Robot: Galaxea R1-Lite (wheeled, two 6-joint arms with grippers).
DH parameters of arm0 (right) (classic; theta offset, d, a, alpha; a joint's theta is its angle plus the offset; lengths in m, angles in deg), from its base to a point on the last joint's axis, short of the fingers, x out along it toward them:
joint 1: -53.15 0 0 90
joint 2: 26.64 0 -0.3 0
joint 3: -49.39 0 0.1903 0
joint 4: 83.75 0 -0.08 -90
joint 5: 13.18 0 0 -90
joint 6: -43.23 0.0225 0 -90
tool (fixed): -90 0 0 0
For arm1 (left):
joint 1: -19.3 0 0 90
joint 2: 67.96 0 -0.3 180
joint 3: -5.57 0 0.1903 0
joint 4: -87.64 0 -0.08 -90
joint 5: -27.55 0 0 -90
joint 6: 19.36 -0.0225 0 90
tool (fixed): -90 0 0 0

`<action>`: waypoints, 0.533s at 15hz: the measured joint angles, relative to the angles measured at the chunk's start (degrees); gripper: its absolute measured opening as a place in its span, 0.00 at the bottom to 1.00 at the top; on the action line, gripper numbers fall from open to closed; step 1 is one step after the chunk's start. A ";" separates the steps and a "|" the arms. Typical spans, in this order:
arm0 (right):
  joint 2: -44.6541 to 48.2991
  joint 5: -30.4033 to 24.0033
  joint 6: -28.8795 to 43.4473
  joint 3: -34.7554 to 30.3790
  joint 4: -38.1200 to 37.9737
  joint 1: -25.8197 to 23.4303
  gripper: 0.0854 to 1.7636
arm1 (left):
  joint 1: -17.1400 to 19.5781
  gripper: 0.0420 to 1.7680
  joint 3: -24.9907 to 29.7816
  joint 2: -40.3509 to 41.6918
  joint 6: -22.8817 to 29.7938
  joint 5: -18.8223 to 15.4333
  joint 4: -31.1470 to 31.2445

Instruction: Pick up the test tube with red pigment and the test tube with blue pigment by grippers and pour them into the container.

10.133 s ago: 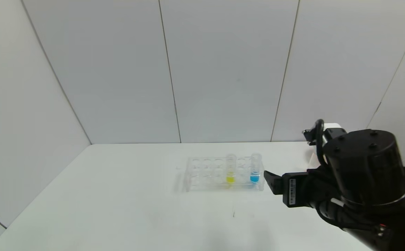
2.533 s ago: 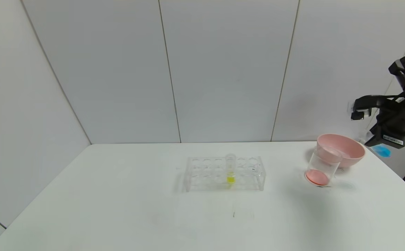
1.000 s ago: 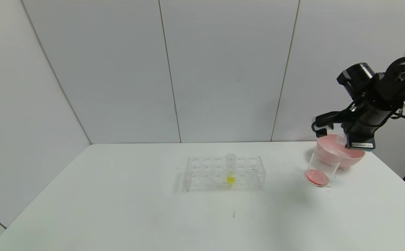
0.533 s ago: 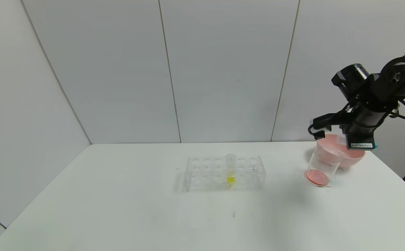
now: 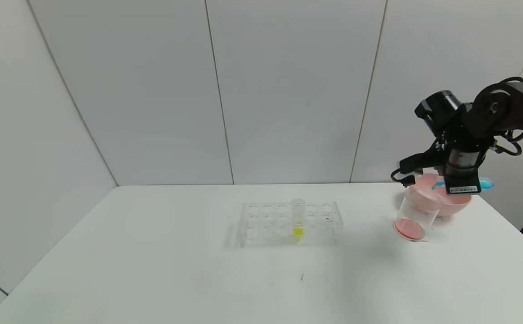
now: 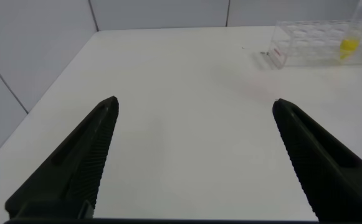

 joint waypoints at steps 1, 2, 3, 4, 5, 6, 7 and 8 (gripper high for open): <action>-0.23 0.29 -0.27 0.00 0.00 0.10 0.24 | 0.00 1.00 0.00 0.00 0.00 0.00 0.00; -0.41 0.41 -0.51 0.02 -0.09 0.21 0.24 | 0.00 1.00 0.00 0.00 0.00 0.00 0.00; -0.56 0.71 -0.57 0.02 -0.20 0.38 0.24 | 0.00 1.00 0.00 0.00 0.02 0.00 0.02; -0.67 1.29 -0.65 0.02 -0.28 0.55 0.24 | 0.00 1.00 0.00 0.00 0.00 0.00 0.02; -0.76 1.96 -0.68 0.02 -0.41 0.73 0.24 | 0.00 1.00 0.00 0.00 0.00 0.00 0.02; -0.83 2.82 -0.71 0.02 -0.44 1.01 0.24 | 0.00 1.00 0.00 0.00 0.00 0.00 0.02; -0.91 3.54 -0.73 0.02 -0.57 1.21 0.24 | 0.00 1.00 0.00 0.00 0.00 0.00 0.00; -0.94 4.30 -1.56 0.02 -0.55 1.37 0.24 | 0.00 1.00 0.00 0.00 0.00 0.00 0.00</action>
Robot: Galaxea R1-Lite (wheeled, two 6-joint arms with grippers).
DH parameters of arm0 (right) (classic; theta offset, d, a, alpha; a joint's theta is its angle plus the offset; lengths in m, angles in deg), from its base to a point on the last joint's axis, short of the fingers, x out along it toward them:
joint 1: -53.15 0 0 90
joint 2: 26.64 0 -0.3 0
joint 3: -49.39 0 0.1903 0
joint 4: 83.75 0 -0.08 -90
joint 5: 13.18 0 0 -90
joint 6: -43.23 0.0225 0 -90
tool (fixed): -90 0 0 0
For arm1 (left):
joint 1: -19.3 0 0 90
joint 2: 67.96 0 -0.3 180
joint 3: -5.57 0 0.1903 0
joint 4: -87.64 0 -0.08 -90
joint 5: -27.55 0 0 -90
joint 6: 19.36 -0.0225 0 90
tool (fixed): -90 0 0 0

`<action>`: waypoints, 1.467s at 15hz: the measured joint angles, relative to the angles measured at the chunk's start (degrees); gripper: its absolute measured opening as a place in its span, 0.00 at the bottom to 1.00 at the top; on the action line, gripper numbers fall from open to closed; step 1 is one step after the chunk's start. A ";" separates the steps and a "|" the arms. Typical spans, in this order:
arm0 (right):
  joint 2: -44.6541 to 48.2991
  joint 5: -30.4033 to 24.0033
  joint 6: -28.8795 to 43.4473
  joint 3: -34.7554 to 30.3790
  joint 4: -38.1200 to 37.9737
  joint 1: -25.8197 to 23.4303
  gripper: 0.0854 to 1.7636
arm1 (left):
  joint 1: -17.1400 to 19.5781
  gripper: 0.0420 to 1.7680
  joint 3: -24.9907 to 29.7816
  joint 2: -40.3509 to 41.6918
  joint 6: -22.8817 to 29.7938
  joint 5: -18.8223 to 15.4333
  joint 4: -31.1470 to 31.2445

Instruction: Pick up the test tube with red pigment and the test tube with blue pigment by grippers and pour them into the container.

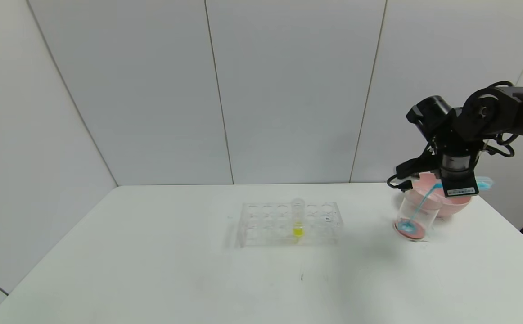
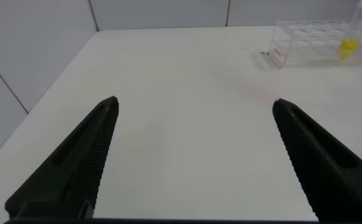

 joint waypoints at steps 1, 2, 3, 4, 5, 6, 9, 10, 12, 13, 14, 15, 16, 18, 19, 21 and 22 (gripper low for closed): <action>0.02 0.34 -0.65 0.00 -0.13 0.11 0.24 | 0.00 1.00 0.00 0.00 -0.02 0.00 0.00; 0.02 0.65 -0.87 0.00 -0.33 0.30 0.24 | 0.00 1.00 0.00 0.00 0.00 0.00 0.00; 0.02 2.24 -0.93 0.00 -0.60 0.59 0.24 | 0.00 1.00 0.00 0.00 0.00 0.00 0.00; 0.02 4.02 -0.99 0.00 -0.66 0.91 0.24 | 0.00 1.00 0.00 0.00 0.00 0.00 0.02; 0.02 4.38 -1.12 0.00 -0.74 1.13 0.24 | 0.00 1.00 0.00 0.00 0.00 0.00 0.02; 0.05 4.80 -1.41 0.00 -0.77 1.27 0.24 | 0.00 1.00 0.00 0.00 0.00 0.00 0.02; 0.29 9.26 -2.88 0.00 -0.63 1.57 0.24 | 0.00 1.00 0.00 0.00 -0.02 0.00 0.00; 0.46 11.08 -3.56 0.00 -0.52 1.74 0.24 | 0.00 1.00 0.00 0.00 -0.02 0.00 0.02; 0.83 12.75 -4.05 0.00 -0.60 2.33 0.24 | 0.00 1.00 0.00 0.00 0.00 0.00 0.02; 1.10 12.95 -4.18 0.00 -0.74 2.66 0.24 | 0.00 1.00 0.00 0.00 0.00 0.00 0.05; 1.38 13.00 -4.95 0.00 -0.82 3.01 0.24 | 0.00 1.00 0.00 0.00 0.00 -0.02 0.00; 1.76 13.40 -6.49 0.00 -0.63 3.32 0.24 | 0.00 1.00 0.00 0.00 0.00 0.00 0.02; 2.08 15.13 -7.68 0.00 -0.22 3.64 0.24 | 0.00 1.00 0.00 0.00 0.00 0.00 0.02; 2.50 18.30 -8.97 0.00 0.44 4.33 0.24 | 0.00 1.00 0.00 0.00 0.00 0.00 0.02; 2.51 18.55 -9.25 0.00 0.85 4.61 0.24 | 0.00 1.00 0.00 0.00 0.00 0.00 0.00; 2.51 18.69 -9.35 0.00 1.40 5.00 0.24 | 0.00 1.00 0.00 0.00 0.02 0.00 0.00; 2.54 18.66 -9.36 0.00 1.43 5.19 0.24 | 0.00 1.00 0.00 0.00 0.00 0.00 0.00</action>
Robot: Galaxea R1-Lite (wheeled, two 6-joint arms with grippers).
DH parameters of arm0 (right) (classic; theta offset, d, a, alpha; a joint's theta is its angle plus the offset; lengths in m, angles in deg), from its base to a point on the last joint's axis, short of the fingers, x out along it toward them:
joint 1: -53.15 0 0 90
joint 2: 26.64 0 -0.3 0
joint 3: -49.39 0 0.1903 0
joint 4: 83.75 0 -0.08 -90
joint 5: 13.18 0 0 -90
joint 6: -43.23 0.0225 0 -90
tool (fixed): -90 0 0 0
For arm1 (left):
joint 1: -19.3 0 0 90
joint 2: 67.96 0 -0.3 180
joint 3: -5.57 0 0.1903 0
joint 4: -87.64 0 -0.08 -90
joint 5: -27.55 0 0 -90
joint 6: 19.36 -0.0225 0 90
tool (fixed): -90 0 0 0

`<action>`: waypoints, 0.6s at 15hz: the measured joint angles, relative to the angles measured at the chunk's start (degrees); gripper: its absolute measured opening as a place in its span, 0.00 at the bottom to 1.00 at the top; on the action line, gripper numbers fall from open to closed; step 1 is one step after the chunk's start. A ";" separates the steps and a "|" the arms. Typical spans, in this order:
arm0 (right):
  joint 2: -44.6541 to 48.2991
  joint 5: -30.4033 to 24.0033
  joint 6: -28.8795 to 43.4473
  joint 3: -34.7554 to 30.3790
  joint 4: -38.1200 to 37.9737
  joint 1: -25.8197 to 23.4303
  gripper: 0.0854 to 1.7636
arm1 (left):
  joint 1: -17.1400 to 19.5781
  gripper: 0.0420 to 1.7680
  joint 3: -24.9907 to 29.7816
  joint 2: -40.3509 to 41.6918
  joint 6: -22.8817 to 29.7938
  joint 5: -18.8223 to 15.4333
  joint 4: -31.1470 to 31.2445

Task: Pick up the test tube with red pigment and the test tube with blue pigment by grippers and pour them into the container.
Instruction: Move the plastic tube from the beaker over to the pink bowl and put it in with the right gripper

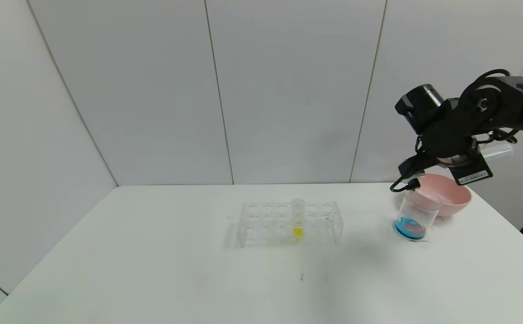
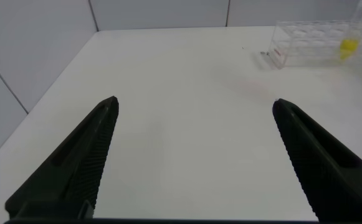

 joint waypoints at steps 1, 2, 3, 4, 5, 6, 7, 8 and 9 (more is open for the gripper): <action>-0.02 0.00 0.00 0.00 -0.02 0.10 0.24 | 0.00 1.00 0.00 0.00 0.00 0.00 0.00; -0.02 -0.02 0.04 0.00 -0.15 0.11 0.24 | 0.00 1.00 0.00 0.00 0.00 0.00 0.00; 0.00 -0.02 0.11 0.00 -0.24 0.16 0.24 | 0.00 1.00 0.00 0.00 0.00 0.00 0.00; 0.02 -0.22 0.20 -0.02 -0.35 0.13 0.24 | 0.00 1.00 0.00 0.00 0.02 0.00 0.02; 0.11 -0.41 0.50 -0.02 -0.26 0.00 0.24 | 0.00 1.00 0.00 0.00 0.00 0.00 0.02; 0.24 -0.74 1.54 -0.02 -0.24 -0.23 0.24 | 0.00 1.00 0.00 0.00 0.00 0.00 0.00; 0.44 -1.73 4.46 -0.02 -0.24 -0.48 0.24 | 0.00 1.00 0.00 0.00 0.00 0.00 0.00; 0.63 -4.19 9.39 -0.11 -0.26 -0.85 0.24 | 0.00 1.00 0.00 0.00 0.00 0.00 0.02; 0.88 -8.44 15.45 -0.27 -0.55 -1.41 0.24 | 0.00 1.00 0.00 0.00 0.00 0.00 0.00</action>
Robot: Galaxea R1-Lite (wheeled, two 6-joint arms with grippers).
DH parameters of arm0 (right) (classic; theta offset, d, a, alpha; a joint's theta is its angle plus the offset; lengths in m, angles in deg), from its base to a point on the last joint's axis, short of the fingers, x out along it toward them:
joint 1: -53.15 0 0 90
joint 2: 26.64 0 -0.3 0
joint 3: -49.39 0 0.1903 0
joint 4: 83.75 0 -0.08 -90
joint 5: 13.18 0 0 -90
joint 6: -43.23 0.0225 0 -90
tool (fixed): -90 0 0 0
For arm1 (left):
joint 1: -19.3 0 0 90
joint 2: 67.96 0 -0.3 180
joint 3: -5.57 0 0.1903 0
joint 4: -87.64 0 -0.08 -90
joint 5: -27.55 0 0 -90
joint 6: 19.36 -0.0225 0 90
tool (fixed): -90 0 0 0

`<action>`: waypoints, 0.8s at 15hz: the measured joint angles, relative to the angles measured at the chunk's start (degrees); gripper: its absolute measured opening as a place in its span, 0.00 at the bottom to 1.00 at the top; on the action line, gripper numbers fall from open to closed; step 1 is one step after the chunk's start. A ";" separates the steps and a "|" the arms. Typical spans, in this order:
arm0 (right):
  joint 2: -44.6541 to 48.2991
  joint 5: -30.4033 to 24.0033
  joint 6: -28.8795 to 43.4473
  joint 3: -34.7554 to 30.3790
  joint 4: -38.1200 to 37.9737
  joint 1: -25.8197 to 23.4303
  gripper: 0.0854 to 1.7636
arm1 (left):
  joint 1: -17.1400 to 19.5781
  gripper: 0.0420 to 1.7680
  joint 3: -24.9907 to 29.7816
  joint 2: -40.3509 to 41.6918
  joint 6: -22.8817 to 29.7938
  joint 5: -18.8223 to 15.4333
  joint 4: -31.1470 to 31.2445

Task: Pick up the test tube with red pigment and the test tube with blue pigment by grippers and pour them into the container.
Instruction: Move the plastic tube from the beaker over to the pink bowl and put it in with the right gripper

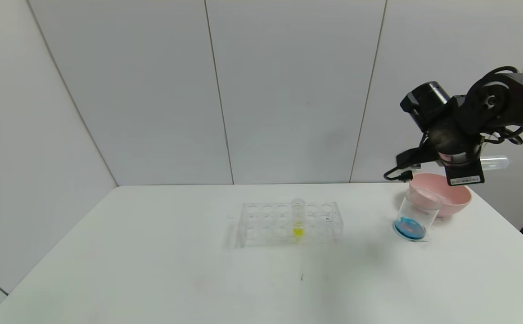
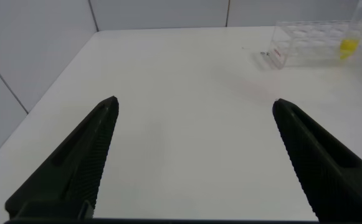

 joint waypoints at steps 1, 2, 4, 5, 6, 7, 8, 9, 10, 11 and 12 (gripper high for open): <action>0.37 -4.49 4.95 -0.09 -0.60 -0.83 0.24 | 0.00 1.00 0.00 0.00 0.00 0.00 0.02; 0.96 -9.11 9.47 -0.15 -1.27 -1.88 0.24 | 0.00 1.00 0.00 0.00 0.00 0.00 0.00; 2.38 -18.18 22.05 -0.23 -1.89 -3.63 0.24 | 0.00 1.00 0.00 0.00 0.00 0.00 0.00; 3.52 -23.37 28.14 -0.34 -2.72 -4.29 0.24 | 0.00 1.00 0.00 0.00 0.00 0.00 0.02; 4.99 -27.56 31.83 -0.52 -3.61 -5.03 0.24 | 0.00 1.00 0.00 0.00 -0.02 0.00 0.02; 6.70 -31.12 35.41 -0.94 -4.00 -5.88 0.24 | 0.00 1.00 0.00 0.00 0.00 0.00 0.05; 8.80 -35.12 40.75 -1.63 -4.35 -6.78 0.24 | 0.00 1.00 0.00 0.00 0.02 0.00 0.00; 10.84 -38.51 45.85 -2.43 -4.41 -7.57 0.24 | 0.00 1.00 0.00 0.00 -0.02 -0.02 0.00; 12.98 -40.92 49.98 -3.61 -4.35 -8.35 0.24 | 0.00 1.00 0.00 0.00 0.00 0.00 -0.02; 15.17 -43.17 53.07 -5.05 -3.89 -9.36 0.24 | 0.00 1.00 0.00 0.00 0.00 0.00 0.02; 17.40 -45.61 55.94 -7.06 -2.24 -10.67 0.24 | 0.00 1.00 0.00 0.00 0.00 0.00 0.00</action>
